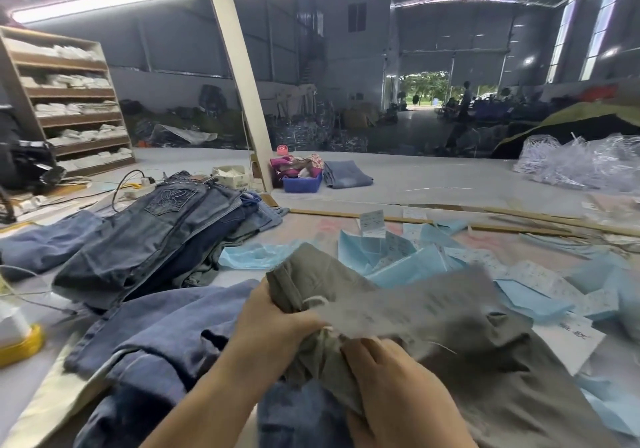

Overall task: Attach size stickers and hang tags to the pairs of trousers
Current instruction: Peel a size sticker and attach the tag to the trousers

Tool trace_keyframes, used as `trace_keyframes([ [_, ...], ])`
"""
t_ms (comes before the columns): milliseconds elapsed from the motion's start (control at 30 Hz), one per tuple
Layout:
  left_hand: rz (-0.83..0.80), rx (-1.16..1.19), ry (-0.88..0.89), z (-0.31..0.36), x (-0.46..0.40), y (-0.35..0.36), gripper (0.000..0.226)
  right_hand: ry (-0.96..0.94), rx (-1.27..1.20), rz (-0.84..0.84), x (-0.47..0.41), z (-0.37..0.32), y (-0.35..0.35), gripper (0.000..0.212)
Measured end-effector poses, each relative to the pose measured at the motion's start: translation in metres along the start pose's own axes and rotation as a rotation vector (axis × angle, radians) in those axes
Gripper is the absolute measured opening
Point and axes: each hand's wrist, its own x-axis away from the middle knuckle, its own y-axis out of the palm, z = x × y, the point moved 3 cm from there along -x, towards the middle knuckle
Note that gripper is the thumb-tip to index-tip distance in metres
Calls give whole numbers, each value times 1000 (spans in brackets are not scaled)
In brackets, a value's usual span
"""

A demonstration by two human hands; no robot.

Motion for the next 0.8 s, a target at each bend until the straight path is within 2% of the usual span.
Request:
trace_keyframes([
  [67, 48, -67, 38, 2, 3, -7, 31, -38, -104, -115, -6, 13, 5, 51],
  [133, 64, -117, 51, 5, 4, -19, 28, -23, -208, -144, -20, 38, -2, 42],
  [200, 104, -81, 65, 11, 3, -31, 24, 30, -350, -106, -32, 65, -17, 31],
  [267, 189, 117, 28, 12, -2, -43, 15, 128, -395, -3, -36, 93, -28, 30],
  [333, 189, 297, -103, 3, -11, -49, 25, 268, -310, 77, -37, 122, -28, 54],
  [367, 141, 309, -225, -2, -12, -47, 31, 355, -321, 22, -39, 131, -24, 70],
  [400, 77, 309, -343, -7, -11, -42, 29, 438, -400, -84, -41, 135, -17, 82],
  [467, 31, 313, -500, -17, -7, -33, 15, 495, -551, -294, -45, 130, 1, 91],
  [533, 85, 300, -565, -28, -7, -31, 20, 439, -532, -358, -49, 126, 15, 88],
  [633, 160, 77, -447, -28, -10, -38, 26, 417, -458, -273, -54, 127, 22, 84],
  [700, 157, -147, -371, -23, -11, -41, 18, 403, -433, -192, -54, 124, 18, 73],
  [733, 131, -188, -359, -20, -12, -41, 14, 385, -423, -151, -54, 122, 15, 66],
  [800, 65, -118, -389, -16, -10, -38, 19, 328, -424, -102, -52, 116, 9, 55],
])
